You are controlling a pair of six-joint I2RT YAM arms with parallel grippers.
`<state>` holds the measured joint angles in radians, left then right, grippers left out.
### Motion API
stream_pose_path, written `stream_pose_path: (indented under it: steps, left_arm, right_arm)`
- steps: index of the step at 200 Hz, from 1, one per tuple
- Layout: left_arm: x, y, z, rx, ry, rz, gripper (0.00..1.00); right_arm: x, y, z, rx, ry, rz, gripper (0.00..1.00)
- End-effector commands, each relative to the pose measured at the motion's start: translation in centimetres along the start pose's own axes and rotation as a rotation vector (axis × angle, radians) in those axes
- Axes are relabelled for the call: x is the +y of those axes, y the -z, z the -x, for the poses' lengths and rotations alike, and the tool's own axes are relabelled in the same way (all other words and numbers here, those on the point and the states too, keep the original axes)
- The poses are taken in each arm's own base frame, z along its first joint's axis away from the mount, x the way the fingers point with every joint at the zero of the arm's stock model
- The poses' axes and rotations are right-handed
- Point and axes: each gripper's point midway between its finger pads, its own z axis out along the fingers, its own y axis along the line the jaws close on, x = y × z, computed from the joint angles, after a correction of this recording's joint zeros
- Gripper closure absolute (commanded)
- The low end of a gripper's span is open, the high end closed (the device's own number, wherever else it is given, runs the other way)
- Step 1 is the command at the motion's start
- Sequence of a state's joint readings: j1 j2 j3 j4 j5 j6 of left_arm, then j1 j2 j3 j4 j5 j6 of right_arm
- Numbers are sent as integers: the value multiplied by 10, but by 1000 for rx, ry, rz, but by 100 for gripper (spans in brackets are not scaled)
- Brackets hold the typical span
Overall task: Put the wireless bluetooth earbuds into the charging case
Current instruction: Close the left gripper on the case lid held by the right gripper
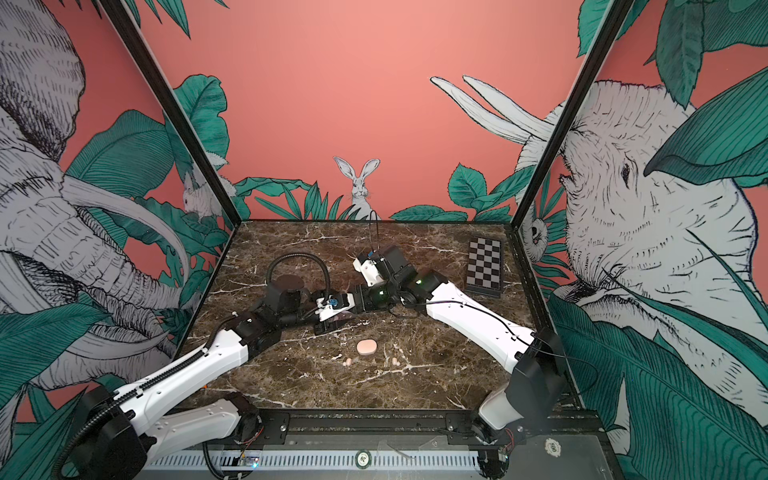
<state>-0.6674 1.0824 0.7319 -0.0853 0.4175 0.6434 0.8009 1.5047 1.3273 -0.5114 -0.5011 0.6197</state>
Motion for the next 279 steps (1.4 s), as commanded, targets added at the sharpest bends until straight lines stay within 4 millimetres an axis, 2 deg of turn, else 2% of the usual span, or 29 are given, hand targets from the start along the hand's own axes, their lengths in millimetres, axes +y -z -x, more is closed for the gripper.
stream_pose_path:
  steps: [1, 38, 82, 114, 123, 219, 256, 279]
  left_arm:
    - [-1, 5, 0, 7, -33, 18, 43]
    - [1, 5, 2, -2, -37, 29, 50]
    - [3, 6, 4, -15, -24, 47, 50]
    - [3, 7, 6, -24, -20, 45, 55]
    - [3, 8, 6, -25, -20, 45, 56]
    - [-2, 10, 3, -15, -16, 29, 57]
    - [1, 10, 6, -25, -22, 41, 70]
    - [4, 12, 10, -39, -27, 57, 83]
  right_arm:
    - [8, 1, 4, -21, 27, 23, 100]
    - [9, 0, 4, -19, 26, 32, 100]
    - [11, 1, 5, -27, 24, 43, 100]
    - [16, 2, 8, -40, 26, 59, 100]
    - [7, -2, 0, -23, 14, 42, 100]
    - [8, 3, 2, -55, 18, 43, 100]
    - [11, 2, 2, -55, 11, 64, 100]
    - [12, 0, 1, -41, 6, 79, 100]
